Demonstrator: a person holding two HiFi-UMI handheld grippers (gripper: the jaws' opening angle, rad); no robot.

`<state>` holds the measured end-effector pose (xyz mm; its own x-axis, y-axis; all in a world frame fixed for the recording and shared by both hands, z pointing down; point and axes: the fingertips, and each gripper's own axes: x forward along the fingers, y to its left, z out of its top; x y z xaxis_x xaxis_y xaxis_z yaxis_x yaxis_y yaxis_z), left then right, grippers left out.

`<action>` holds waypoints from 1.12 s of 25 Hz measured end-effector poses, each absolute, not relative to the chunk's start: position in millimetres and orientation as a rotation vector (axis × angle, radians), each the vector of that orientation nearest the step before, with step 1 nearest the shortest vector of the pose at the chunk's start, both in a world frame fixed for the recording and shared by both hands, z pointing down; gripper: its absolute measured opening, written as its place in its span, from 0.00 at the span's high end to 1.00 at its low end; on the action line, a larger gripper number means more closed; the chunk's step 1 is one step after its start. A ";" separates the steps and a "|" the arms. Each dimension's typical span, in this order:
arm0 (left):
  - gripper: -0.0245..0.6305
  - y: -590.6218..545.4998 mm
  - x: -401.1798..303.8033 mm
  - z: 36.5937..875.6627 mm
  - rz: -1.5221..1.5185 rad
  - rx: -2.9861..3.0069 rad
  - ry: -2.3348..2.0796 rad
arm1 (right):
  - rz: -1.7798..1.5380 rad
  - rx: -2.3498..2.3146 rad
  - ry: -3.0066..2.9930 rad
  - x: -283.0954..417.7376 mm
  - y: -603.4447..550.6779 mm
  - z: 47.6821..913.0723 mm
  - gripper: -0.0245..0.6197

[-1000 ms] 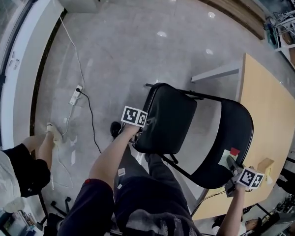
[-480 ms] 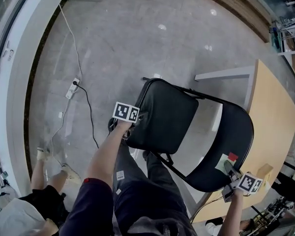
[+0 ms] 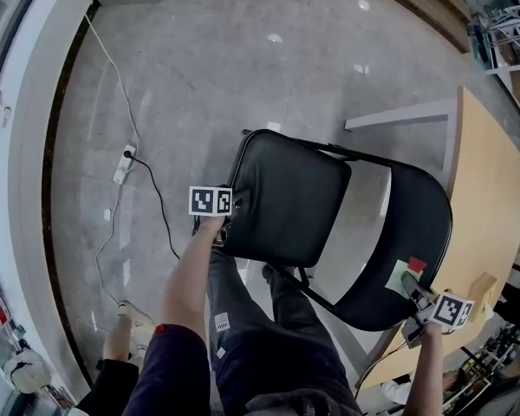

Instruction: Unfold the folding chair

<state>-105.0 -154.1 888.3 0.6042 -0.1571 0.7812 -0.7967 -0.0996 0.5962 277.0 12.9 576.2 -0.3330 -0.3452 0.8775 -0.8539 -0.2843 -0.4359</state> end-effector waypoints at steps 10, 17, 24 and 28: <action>0.52 -158.2 -108.0 917.9 0.715 1.597 -0.934 | 1.675 1.488 -1.494 277.9 23.0 597.8 0.91; 0.52 -158.6 -104.6 928.3 0.719 1.616 -0.925 | 1.650 1.503 -1.496 285.2 25.8 603.8 0.89; 0.52 -162.7 -112.2 925.4 0.773 1.616 -0.949 | 1.657 1.503 -1.509 283.0 23.4 608.4 0.90; 0.57 -163.1 -141.8 901.9 0.896 1.552 -1.072 | 1.642 1.468 -1.532 281.0 14.6 612.8 0.90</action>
